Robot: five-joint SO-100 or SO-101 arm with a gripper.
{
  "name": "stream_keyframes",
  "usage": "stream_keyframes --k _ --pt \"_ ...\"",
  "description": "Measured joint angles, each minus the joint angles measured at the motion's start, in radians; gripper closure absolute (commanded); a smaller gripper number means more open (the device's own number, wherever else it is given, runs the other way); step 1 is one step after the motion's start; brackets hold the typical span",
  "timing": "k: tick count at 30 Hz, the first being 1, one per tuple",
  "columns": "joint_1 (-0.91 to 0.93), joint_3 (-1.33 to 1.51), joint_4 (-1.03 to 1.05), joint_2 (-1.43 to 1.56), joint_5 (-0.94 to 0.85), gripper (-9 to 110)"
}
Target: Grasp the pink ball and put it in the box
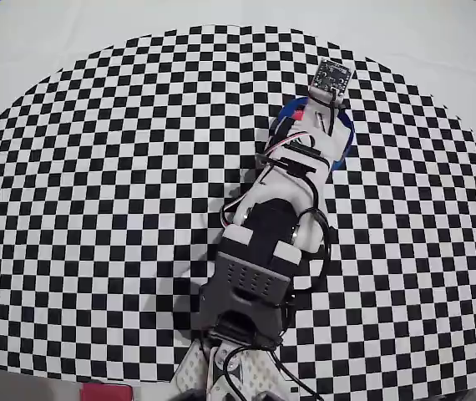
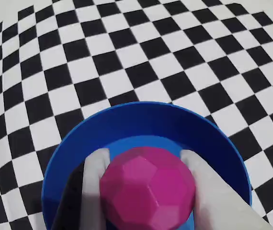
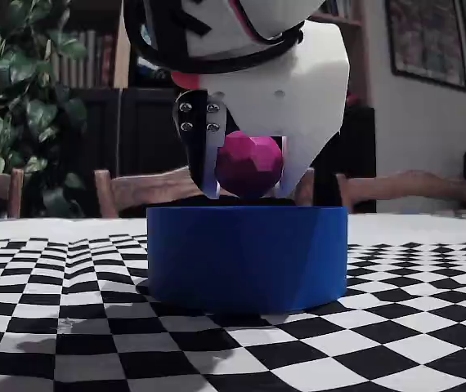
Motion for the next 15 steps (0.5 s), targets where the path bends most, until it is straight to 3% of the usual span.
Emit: stream_keyframes --k 3,7,15 --pt "0.0 0.0 0.0 0.0 0.0 100" --pt "0.0 0.0 0.0 0.0 0.0 73" --pt "0.0 0.0 0.0 0.0 0.0 69"
